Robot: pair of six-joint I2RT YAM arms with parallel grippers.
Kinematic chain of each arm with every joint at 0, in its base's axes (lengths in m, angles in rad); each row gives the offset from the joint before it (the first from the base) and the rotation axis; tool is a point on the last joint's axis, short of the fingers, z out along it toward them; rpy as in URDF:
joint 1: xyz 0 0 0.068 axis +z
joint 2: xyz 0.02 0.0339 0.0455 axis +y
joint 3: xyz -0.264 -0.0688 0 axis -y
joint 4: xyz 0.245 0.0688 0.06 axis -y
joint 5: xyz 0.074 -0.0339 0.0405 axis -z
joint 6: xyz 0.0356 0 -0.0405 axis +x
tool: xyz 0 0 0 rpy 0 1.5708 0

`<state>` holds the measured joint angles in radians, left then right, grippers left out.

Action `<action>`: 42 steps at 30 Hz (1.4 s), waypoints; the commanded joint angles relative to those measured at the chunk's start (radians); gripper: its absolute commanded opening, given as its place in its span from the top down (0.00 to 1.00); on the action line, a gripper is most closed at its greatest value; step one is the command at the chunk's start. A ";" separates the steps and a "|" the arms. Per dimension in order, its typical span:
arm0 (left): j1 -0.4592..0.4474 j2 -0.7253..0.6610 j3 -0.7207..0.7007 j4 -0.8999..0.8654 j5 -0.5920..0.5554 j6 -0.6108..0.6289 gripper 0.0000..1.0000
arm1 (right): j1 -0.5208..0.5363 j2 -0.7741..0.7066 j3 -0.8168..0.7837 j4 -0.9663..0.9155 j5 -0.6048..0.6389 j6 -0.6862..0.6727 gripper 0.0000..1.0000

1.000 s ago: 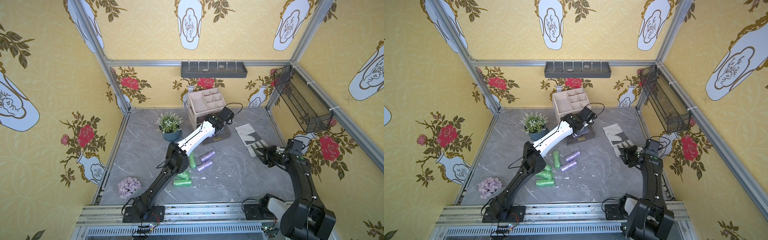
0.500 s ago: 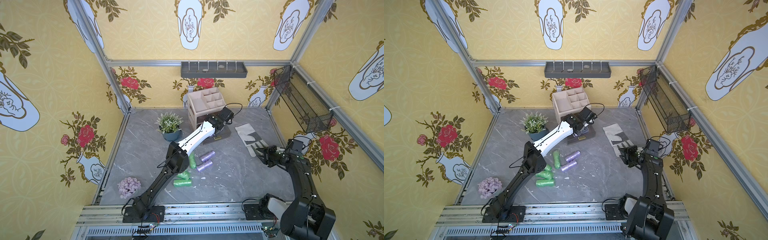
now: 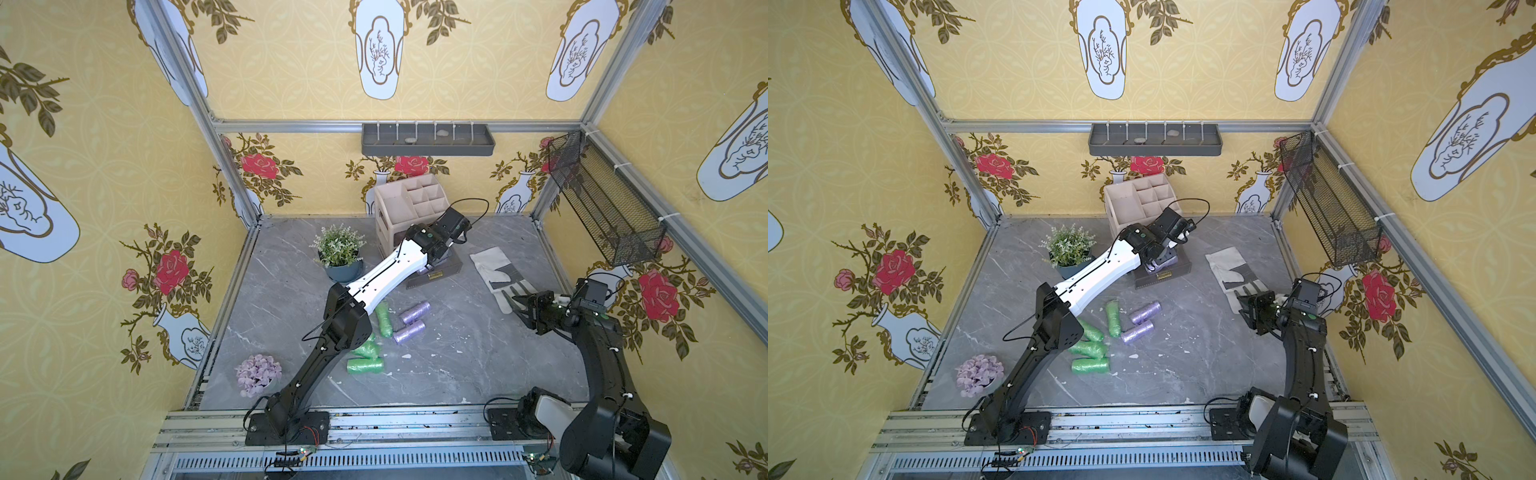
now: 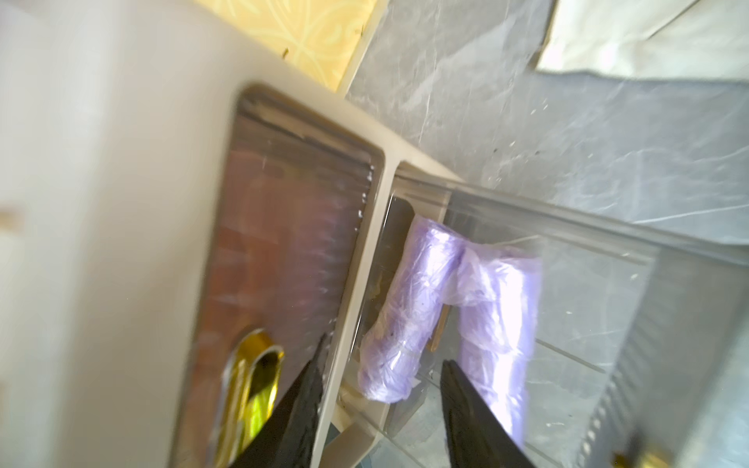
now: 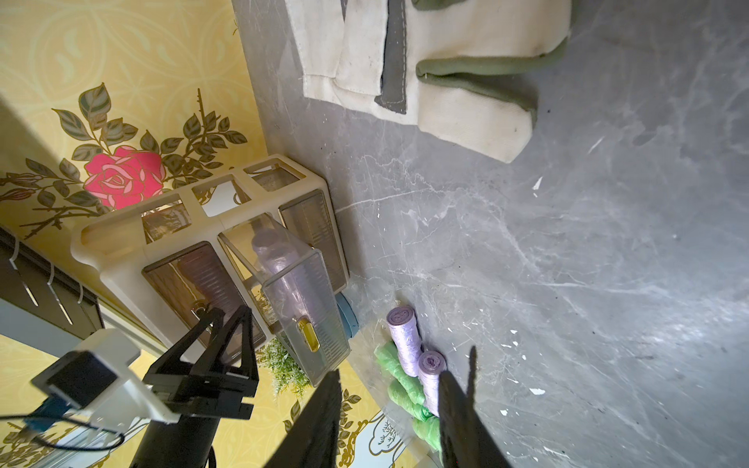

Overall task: Sort the rolls of trash bags by color and place them into the drawer
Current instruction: Place the roll of trash bags in the drawer.

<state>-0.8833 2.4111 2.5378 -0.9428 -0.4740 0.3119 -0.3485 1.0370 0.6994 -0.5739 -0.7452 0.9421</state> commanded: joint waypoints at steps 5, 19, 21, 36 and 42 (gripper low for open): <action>-0.026 -0.190 -0.153 0.059 0.078 -0.063 0.47 | -0.001 -0.038 0.036 -0.042 0.005 -0.019 0.59; -0.026 -0.858 -0.993 0.172 0.284 -0.304 0.30 | 0.000 -0.133 0.033 -0.080 0.033 -0.004 0.58; -0.026 -0.925 -1.100 0.188 0.321 -0.342 0.29 | 0.001 -0.143 0.025 -0.080 0.036 0.001 0.58; -0.059 -0.930 -1.422 0.307 0.492 -0.476 0.36 | 0.006 -0.209 -0.059 -0.071 0.049 0.040 0.58; -0.096 -0.817 -1.405 0.344 0.485 -0.480 0.39 | 0.006 -0.198 -0.057 -0.076 0.049 0.026 0.58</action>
<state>-0.9745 1.5623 1.1267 -0.6369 0.0010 -0.1577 -0.3420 0.8345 0.6411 -0.6552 -0.6994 0.9752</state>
